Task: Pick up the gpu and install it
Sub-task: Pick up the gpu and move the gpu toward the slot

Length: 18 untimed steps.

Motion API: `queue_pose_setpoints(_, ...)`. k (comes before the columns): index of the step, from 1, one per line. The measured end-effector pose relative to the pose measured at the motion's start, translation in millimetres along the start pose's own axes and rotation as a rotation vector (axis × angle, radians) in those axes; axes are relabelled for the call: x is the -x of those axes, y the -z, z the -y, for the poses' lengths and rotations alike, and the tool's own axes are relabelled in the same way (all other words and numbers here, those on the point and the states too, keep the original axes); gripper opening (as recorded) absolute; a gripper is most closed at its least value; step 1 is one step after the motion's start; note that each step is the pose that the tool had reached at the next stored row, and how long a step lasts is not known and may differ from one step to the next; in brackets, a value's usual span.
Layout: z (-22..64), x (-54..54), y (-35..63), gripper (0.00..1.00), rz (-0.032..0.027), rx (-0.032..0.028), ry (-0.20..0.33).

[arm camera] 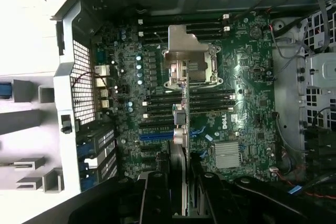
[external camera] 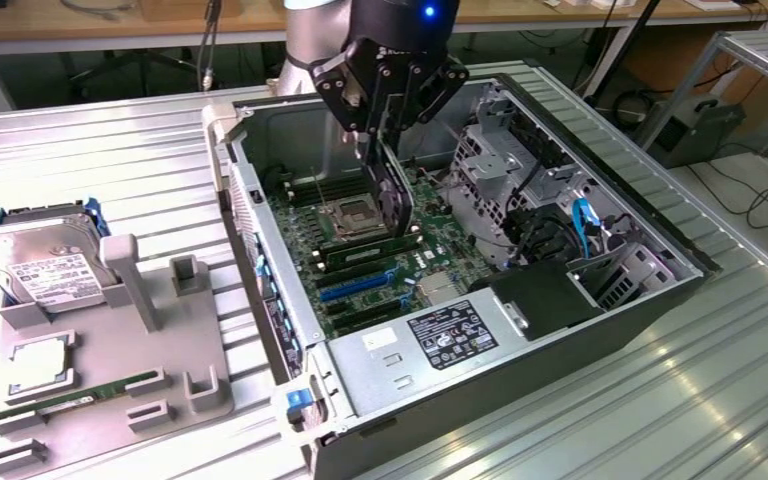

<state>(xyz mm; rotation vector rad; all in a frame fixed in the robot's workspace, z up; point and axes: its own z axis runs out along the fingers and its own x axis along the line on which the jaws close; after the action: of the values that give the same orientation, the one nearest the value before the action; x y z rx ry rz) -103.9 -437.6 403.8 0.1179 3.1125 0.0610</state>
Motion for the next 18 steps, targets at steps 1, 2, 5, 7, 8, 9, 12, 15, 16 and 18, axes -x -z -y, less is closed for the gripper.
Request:
queue_pose_setpoints(1, -0.3, 0.8, -0.3, 0.26, 0.0, 0.0, 0.0)
queue_pose_setpoints(2, -0.5, 1.7, -0.5, 0.26, 0.0, 0.0, 0.0)
queue_pose_setpoints(5, -1.2, 3.9, -1.1, 0.26, 0.0, 0.0001, 0.0)
queue_pose_setpoints(7, -1.5, 5.1, -1.5, 0.26, 0.0001, 0.0001, 0.0)
queue_pose_setpoints(8, -1.6, 5.6, -1.7, 0.26, 0.0001, 0.0001, 0.0)
queue_pose_setpoints(9, -1.9, 6.6, -2.0, 0.26, 0.0, -0.0001, 0.0)
queue_pose_setpoints(12, -2.8, 9.4, -3.2, 0.26, 0.0, -0.0001, 0.0)
queue_pose_setpoints(15, -4.8, 12.7, -5.1, 0.26, 0.0, 0.0, 0.0)
queue_pose_setpoints(16, -5.8, 13.5, -5.9, 0.26, 0.0, 0.0, 0.0)
queue_pose_setpoints(18, -7.5, 15.0, -7.4, 0.26, 0.0, -0.0001, 0.0)
